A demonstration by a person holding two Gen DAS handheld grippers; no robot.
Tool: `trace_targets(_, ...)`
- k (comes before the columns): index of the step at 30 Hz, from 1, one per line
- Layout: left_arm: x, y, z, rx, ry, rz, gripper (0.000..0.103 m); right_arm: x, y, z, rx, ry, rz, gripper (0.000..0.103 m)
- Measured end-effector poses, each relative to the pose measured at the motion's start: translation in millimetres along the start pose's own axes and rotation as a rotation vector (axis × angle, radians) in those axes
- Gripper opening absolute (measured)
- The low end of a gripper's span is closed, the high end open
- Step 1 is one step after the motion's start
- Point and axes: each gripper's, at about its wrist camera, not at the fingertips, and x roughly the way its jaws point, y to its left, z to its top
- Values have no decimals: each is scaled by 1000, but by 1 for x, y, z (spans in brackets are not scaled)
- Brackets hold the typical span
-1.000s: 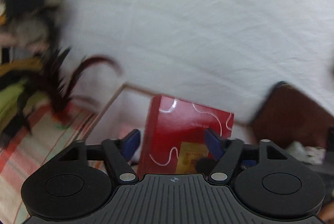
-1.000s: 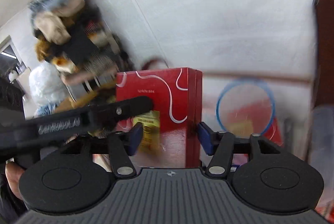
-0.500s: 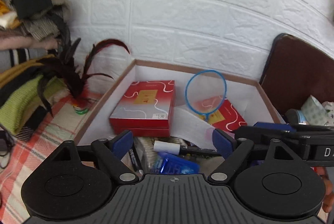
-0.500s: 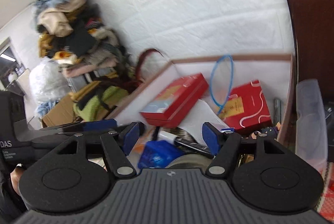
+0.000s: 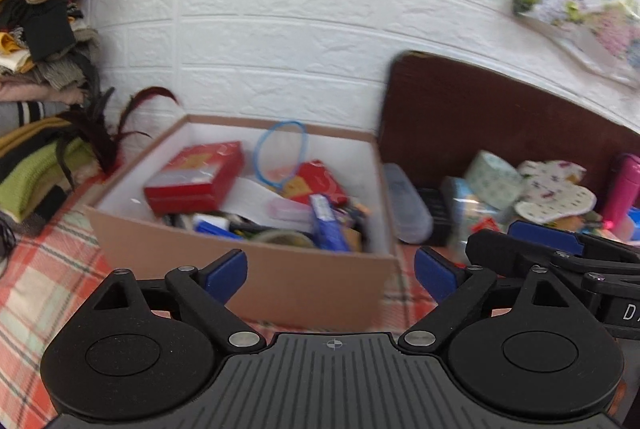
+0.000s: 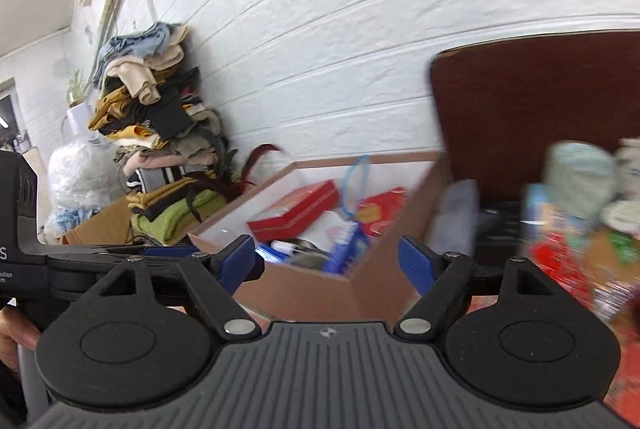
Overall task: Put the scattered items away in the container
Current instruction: 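Move both grippers back to the black luggage scale on the table, then grasp the black luggage scale with the right gripper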
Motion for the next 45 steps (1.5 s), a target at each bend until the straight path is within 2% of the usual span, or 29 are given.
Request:
trace_targets(6,-1,-70,-44,30,58,-88,102,-71,-41,-32,42,37,-68,87)
trace_targets(10,12,-117,-74,62,127,-149,103,-120,-72,-59,46,49,-155,89)
trace_targets(16,49,-162,-98,29,256,-207,103,-165,-128,-97,13,116,-430,89)
trace_targets(18,60,-178,-101,40,284,-223,103,-171,-143,-107,13,134,-471,89)
trace_targets(22,81,-213,-102,106,324,-248,100,-163,-160,-115,52,149,-473,87)
trace_targets(23,86,-222,-103,125,333,-256,96,-160,-163,-116,47,151,-474,86)
trace_targets(29,117,-254,-103,149,391,-325,85,-139,-179,-117,35,181,-453,69)
trace_targets(30,122,-258,-103,148,399,-330,85,-137,-182,-118,34,187,-448,65)
trace_targets(35,148,-270,-100,132,426,-328,87,-129,-191,-115,13,184,-407,62)
trace_targets(37,143,-264,-102,124,427,-330,87,-124,-193,-112,-1,191,-389,56)
trace_targets(38,139,-260,-104,121,426,-330,87,-121,-194,-111,-13,197,-383,56)
trace_targets(40,131,-253,-107,114,425,-332,81,-119,-192,-110,-39,209,-358,55)
trace_targets(42,123,-245,-110,107,424,-333,59,-119,-191,-110,-47,222,-308,55)
trace_targets(45,111,-234,-115,97,422,-335,52,-120,-182,-113,-83,239,-255,55)
